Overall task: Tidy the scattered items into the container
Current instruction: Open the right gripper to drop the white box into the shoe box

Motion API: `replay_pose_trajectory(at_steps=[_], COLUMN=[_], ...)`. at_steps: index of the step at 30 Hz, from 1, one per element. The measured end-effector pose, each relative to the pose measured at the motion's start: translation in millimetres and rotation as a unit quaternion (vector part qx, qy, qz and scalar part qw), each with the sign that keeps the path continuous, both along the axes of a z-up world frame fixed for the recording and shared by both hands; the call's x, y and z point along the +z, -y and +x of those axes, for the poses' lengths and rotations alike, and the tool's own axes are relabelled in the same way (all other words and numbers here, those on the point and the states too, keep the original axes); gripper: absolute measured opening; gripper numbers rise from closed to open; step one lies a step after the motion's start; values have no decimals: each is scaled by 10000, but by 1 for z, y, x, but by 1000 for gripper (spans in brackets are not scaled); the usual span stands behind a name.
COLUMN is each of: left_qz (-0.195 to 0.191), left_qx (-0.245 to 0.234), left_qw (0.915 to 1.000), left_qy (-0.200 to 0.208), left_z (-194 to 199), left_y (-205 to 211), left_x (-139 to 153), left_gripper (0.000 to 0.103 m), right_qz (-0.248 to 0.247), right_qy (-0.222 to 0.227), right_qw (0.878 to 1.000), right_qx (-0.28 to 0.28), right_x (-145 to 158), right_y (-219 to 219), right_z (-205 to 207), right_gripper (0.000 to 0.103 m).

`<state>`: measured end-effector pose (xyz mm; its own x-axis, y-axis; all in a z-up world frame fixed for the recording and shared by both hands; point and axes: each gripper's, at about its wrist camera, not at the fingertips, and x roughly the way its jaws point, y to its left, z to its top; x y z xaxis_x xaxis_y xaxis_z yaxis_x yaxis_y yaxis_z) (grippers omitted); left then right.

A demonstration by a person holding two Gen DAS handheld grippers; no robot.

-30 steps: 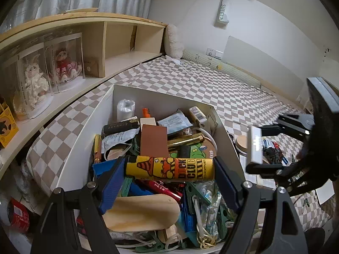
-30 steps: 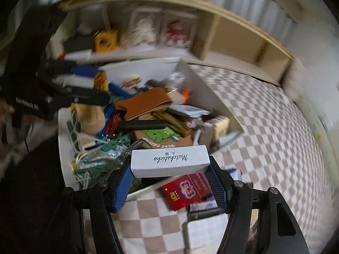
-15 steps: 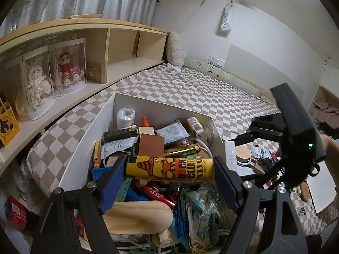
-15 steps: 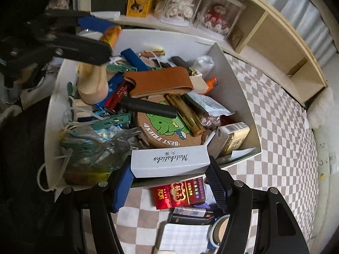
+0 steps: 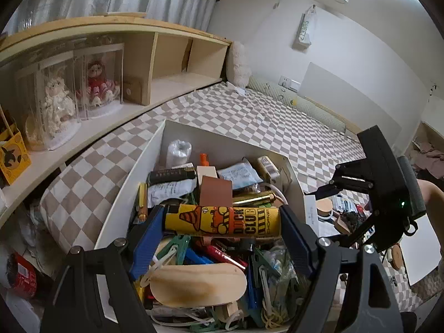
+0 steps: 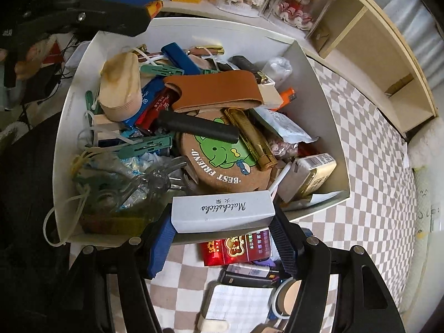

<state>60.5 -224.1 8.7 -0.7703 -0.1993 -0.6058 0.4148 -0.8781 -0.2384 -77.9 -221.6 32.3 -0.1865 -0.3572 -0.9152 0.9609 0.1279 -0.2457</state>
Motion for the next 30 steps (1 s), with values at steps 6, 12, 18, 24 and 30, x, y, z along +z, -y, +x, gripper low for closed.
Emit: replay_pose_trajectory(at_steps=[6, 12, 18, 24, 30], left_qz=[55, 23, 35, -27, -308], left_qx=[-16, -49, -189, -424, -377], left_qw=[10000, 9999, 9997, 9989, 9975], left_qy=[51, 119, 124, 216, 512], left_z=[-1, -7, -14, -22, -42], left_y=[-1, -1, -11, -22, -25], left_x=[-3, -2, -4, -8, -10], left_gripper=[81, 81, 81, 81, 81], right_qz=[180, 107, -219, -625, -1247], right_qy=[27, 72, -11, -47, 5], right_qw=[9996, 9998, 9996, 9966, 9839], right_qx=[194, 144, -204, -536, -1279], right_x=[-10, -8, 9, 22, 27], right_y=[3, -2, -20, -46, -75], right_z=[9, 10, 0, 4, 8], right_gripper=[67, 101, 101, 101, 101])
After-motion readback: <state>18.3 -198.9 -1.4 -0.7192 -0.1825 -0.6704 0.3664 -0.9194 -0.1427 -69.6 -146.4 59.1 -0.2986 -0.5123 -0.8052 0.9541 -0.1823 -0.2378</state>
